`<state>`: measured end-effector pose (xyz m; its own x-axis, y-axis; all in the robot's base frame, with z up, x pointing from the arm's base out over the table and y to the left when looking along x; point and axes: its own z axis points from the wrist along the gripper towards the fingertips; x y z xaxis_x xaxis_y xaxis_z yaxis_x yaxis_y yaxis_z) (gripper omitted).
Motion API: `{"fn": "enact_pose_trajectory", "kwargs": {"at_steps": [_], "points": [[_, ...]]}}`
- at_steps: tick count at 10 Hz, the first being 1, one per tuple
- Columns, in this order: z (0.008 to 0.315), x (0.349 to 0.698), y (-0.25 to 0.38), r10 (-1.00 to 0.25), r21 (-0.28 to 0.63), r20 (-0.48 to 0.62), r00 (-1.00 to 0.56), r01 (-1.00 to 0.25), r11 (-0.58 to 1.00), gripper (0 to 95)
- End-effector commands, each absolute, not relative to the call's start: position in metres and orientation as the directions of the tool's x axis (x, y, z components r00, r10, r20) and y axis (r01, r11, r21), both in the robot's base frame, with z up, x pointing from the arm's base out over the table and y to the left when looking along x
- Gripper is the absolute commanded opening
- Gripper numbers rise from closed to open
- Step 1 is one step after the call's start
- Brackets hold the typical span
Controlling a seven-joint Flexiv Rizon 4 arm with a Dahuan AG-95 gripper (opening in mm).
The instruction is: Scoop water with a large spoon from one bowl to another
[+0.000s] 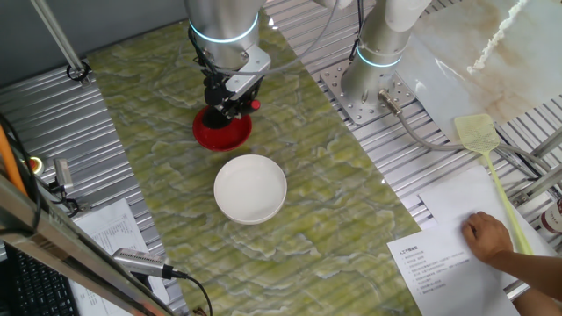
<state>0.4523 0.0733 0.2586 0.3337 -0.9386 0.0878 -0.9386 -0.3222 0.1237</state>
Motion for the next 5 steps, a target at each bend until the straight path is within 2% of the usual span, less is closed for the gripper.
{"fn": "enact_pose_trajectory", "kwargs": {"at_steps": [1,5], "points": [[0.2603,0.4573,0.0758,-0.935,0.139,0.085,0.344,-0.933,-0.331,0.0],[0.2564,0.4596,0.0761,-0.934,0.158,0.082,0.348,-0.930,-0.332,0.0]]}}
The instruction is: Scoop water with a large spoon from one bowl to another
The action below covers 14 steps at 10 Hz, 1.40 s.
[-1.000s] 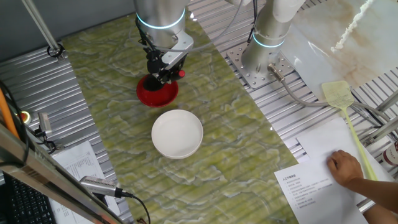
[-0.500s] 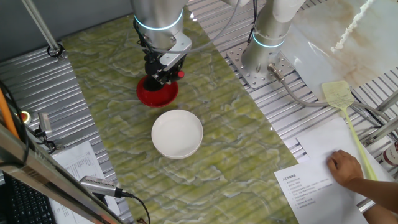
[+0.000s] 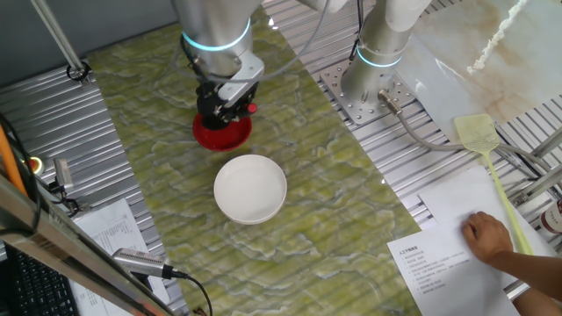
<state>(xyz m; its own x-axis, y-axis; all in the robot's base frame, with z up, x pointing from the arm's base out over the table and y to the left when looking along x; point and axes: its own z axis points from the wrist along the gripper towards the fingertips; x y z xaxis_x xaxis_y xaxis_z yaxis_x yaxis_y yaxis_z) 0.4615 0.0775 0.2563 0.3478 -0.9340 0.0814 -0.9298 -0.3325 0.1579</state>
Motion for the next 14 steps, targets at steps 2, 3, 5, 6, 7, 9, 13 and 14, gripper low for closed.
{"fn": "enact_pose_trajectory", "kwargs": {"at_steps": [2,3,5,6,7,9,13,14], "points": [[0.2565,0.4598,0.0762,-0.935,0.165,0.075,0.346,-0.929,-0.330,0.0],[0.2565,0.4598,0.0763,-0.936,0.166,0.073,0.345,-0.929,-0.330,0.0],[0.2565,0.4599,0.0763,-0.938,0.166,0.068,0.341,-0.931,-0.326,0.0],[0.2565,0.4599,0.0763,-0.938,0.167,0.068,0.341,-0.930,-0.326,0.0],[0.2565,0.4599,0.0763,-0.938,0.167,0.068,0.341,-0.930,-0.326,0.0],[0.2564,0.4600,0.0765,-0.937,0.173,0.065,0.344,-0.928,-0.329,0.0],[0.2565,0.4609,0.0774,-0.936,0.179,0.056,0.347,-0.926,-0.333,0.0],[0.2565,0.4609,0.0774,-0.935,0.182,0.054,0.350,-0.924,-0.335,0.0]]}}
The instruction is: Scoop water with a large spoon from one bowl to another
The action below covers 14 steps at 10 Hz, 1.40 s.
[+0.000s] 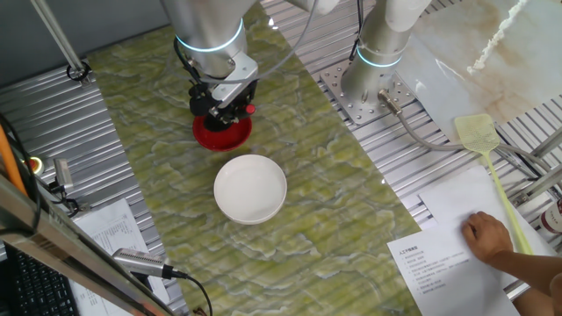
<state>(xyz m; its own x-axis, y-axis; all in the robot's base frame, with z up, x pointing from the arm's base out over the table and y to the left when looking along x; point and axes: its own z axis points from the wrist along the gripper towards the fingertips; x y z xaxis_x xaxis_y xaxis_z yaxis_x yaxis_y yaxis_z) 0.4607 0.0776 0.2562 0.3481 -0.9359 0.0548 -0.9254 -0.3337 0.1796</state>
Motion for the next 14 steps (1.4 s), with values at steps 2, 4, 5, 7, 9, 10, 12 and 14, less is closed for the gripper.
{"fn": "enact_pose_trajectory", "kwargs": {"at_steps": [2,4,5,7,9,10,12,14], "points": [[0.256,0.461,0.077,-0.931,0.188,0.059,0.361,-0.920,-0.344,0.0],[0.256,0.461,0.077,-0.927,0.190,0.057,0.370,-0.916,-0.354,0.0],[0.256,0.461,0.077,-0.921,0.195,0.064,0.384,-0.910,-0.365,0.0],[0.254,0.461,0.076,-0.914,0.213,0.072,0.399,-0.902,-0.377,0.0],[0.251,0.459,0.074,-0.915,0.234,0.068,0.397,-0.898,-0.372,0.0],[0.248,0.459,0.073,-0.914,0.247,0.063,0.400,-0.894,-0.374,0.0],[0.243,0.458,0.071,-0.914,0.260,0.057,0.401,-0.890,-0.374,0.0],[0.241,0.458,0.071,-0.913,0.270,0.051,0.405,-0.886,-0.378,0.0]]}}
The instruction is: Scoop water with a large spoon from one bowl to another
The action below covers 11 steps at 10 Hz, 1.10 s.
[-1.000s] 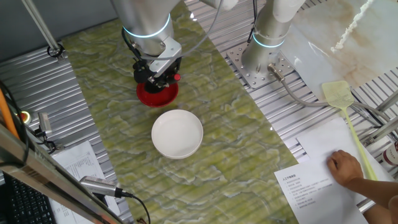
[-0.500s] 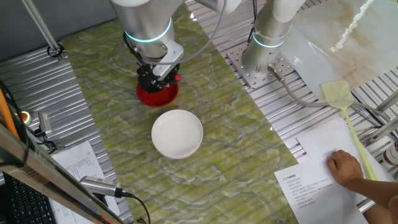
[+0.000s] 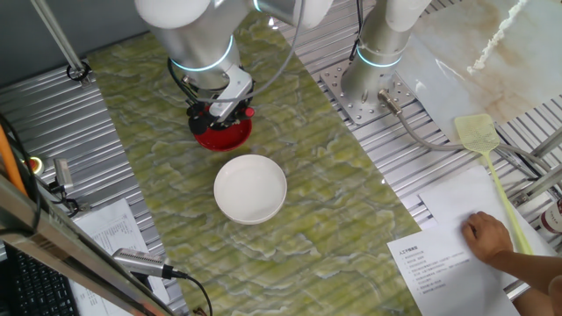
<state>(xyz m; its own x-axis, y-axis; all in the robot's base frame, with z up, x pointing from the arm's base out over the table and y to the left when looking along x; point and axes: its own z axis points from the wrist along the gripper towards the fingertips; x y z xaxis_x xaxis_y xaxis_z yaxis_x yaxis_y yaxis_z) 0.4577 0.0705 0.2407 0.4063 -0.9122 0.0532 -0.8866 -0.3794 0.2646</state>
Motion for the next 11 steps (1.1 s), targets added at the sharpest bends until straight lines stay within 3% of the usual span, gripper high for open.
{"fn": "enact_pose_trajectory", "kwargs": {"at_steps": [1,11], "points": [[0.2410,0.4577,0.0711,-0.913,0.273,0.050,0.405,-0.885,-0.377,0.0],[0.2374,0.4602,0.0762,-0.897,0.342,0.025,0.440,-0.847,-0.406,0.0]]}}
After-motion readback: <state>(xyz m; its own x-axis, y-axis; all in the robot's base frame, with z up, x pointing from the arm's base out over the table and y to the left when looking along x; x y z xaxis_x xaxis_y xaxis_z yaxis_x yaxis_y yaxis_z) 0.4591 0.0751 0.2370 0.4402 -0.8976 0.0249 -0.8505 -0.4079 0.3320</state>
